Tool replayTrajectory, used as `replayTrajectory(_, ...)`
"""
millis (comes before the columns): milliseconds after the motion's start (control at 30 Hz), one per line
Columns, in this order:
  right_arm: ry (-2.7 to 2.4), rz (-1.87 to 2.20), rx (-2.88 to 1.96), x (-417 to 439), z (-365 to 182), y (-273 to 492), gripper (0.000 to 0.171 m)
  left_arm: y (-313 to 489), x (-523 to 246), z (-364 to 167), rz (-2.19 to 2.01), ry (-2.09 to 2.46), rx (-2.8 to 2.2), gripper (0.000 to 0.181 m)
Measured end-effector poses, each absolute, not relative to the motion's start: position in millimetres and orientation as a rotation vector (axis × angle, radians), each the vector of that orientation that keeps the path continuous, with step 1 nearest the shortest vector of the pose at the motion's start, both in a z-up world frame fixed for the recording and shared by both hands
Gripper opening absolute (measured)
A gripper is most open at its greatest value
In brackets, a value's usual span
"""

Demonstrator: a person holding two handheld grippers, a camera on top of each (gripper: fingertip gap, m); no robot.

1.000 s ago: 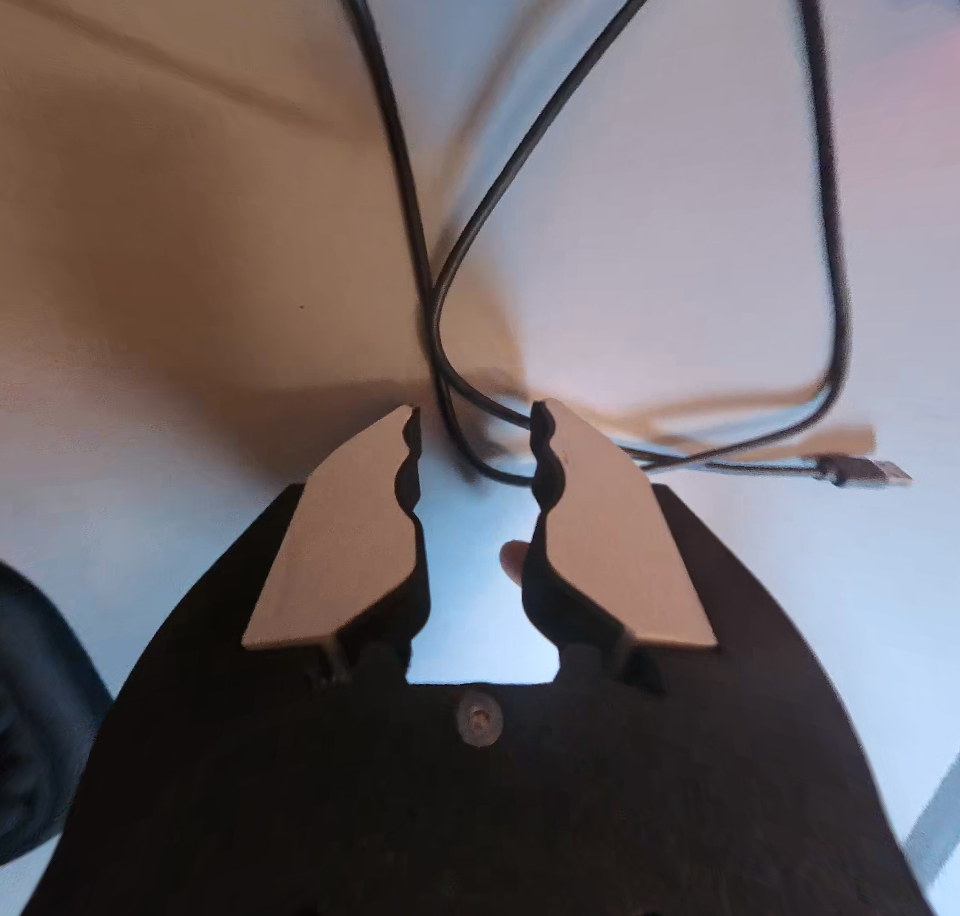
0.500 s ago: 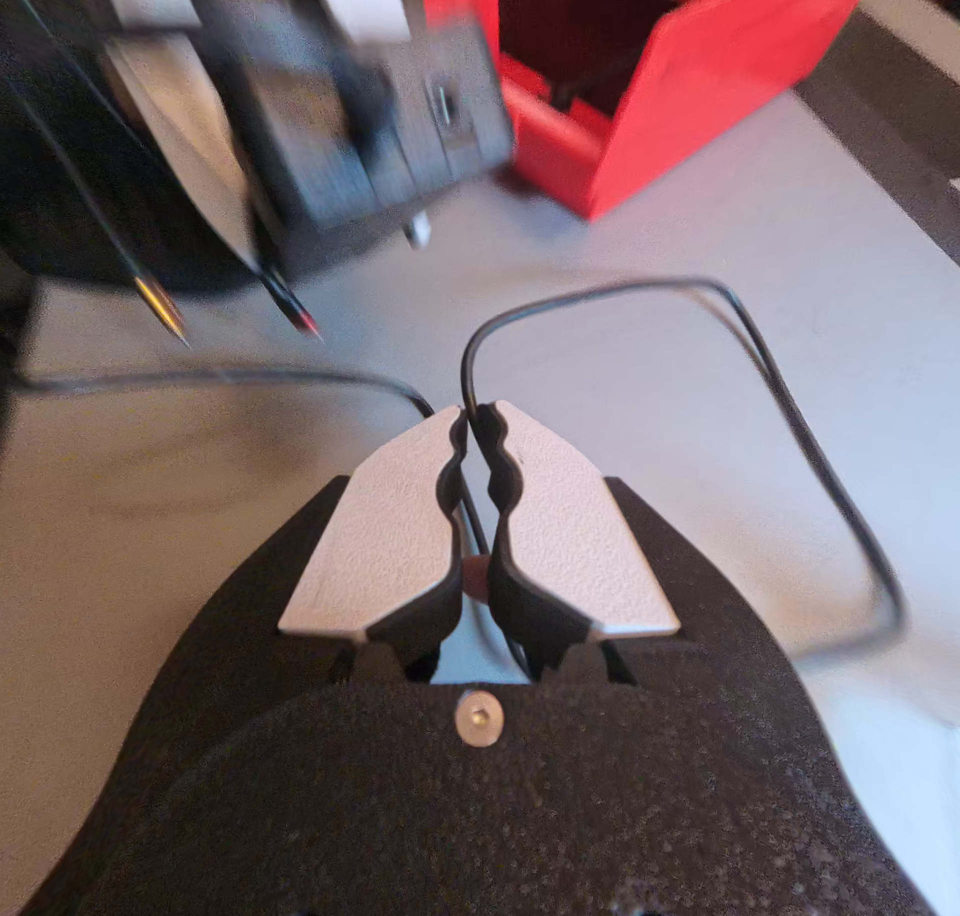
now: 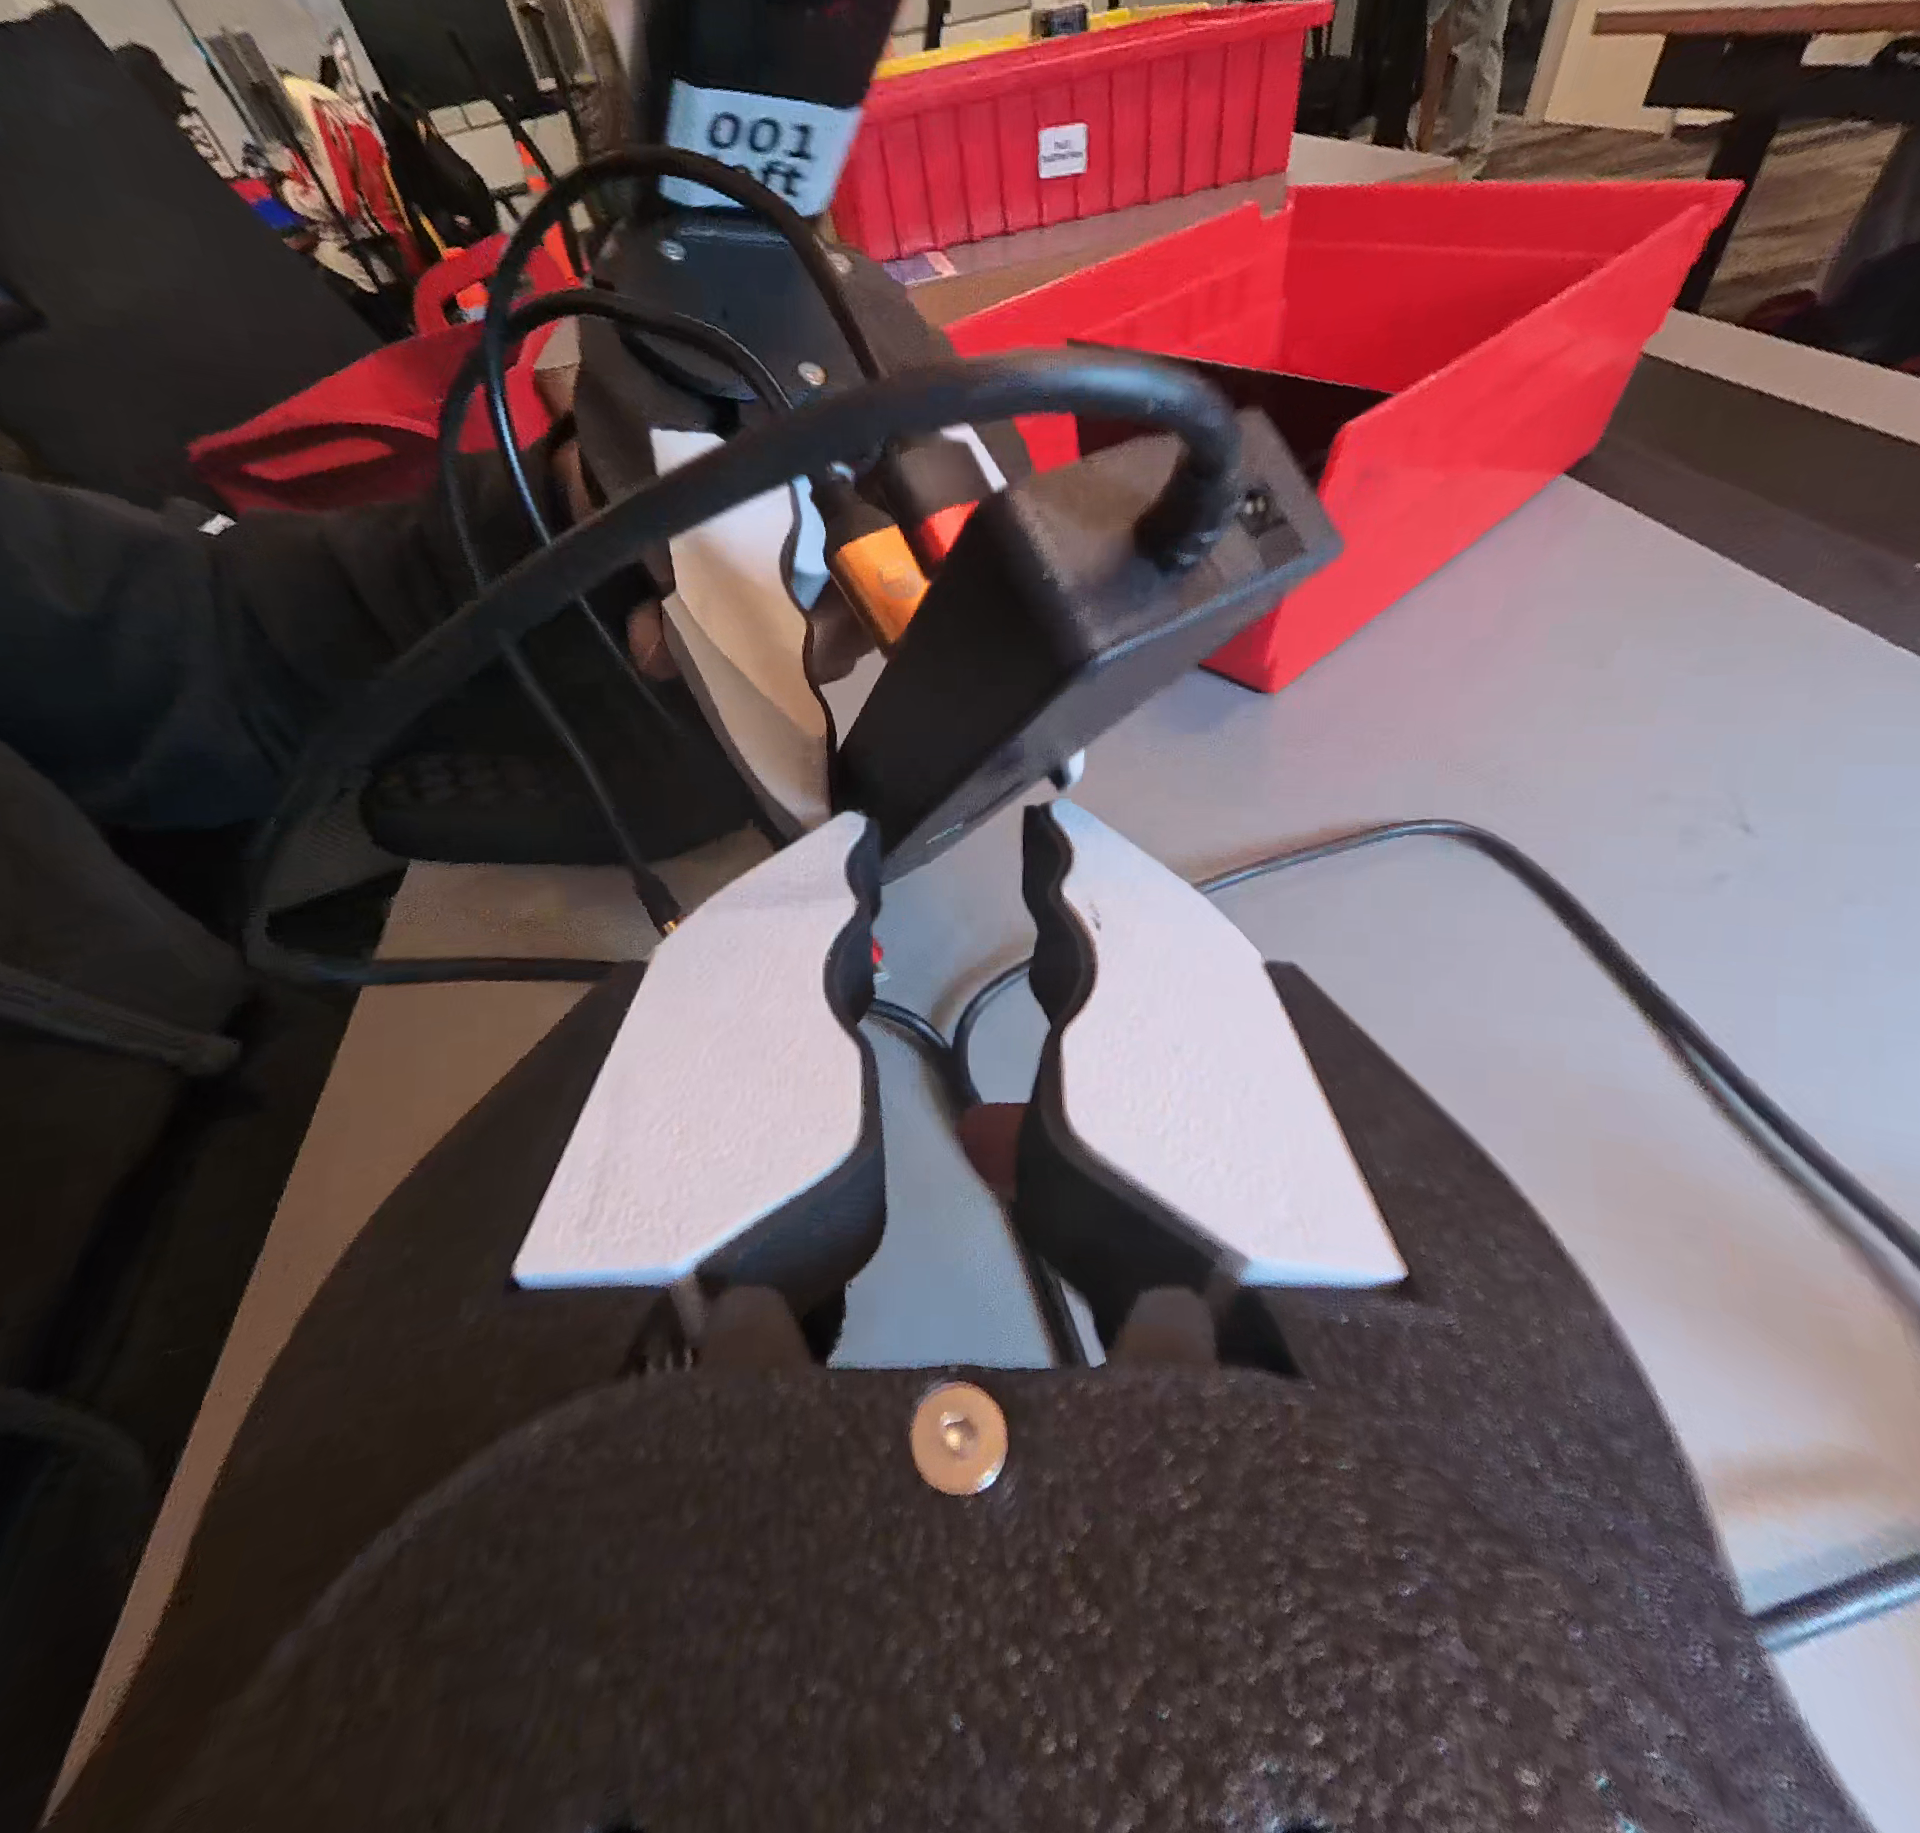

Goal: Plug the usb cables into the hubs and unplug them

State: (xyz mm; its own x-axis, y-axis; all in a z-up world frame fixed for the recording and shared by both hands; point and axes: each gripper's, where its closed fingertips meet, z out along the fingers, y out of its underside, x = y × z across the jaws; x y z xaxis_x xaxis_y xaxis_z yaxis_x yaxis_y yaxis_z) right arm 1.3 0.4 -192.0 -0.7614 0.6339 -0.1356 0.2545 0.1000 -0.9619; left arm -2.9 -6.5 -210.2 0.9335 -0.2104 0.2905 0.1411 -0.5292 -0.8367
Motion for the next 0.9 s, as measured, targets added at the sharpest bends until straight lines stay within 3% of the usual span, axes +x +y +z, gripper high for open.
replayTrajectory(133, -2.13, 1.719, -0.759, 12, -190, -4, 0.056, -8, 18, -209, -0.61, 0.109, -2.049, 0.053)
replayTrajectory(267, -2.136, 1.808, -0.696, 21, -185, -11, 0.067, -8, 36, -211, -0.713, 0.162, -2.035, 0.053)
replayTrajectory(433, -2.147, 1.885, -0.708, 25, -188, -13, 0.058, -6, 48, -215, -0.739, 0.186, -2.045, 0.053)
replayTrajectory(667, -2.194, 1.952, -0.763, 27, -188, -20, 0.067, -3, 56, -219, -0.71, 0.199, -2.083, 0.053)
replayTrajectory(900, -2.321, 2.122, -0.563, 56, -173, -18, 0.058, -14, 68, -205, -0.782, 0.355, -1.948, 0.05)
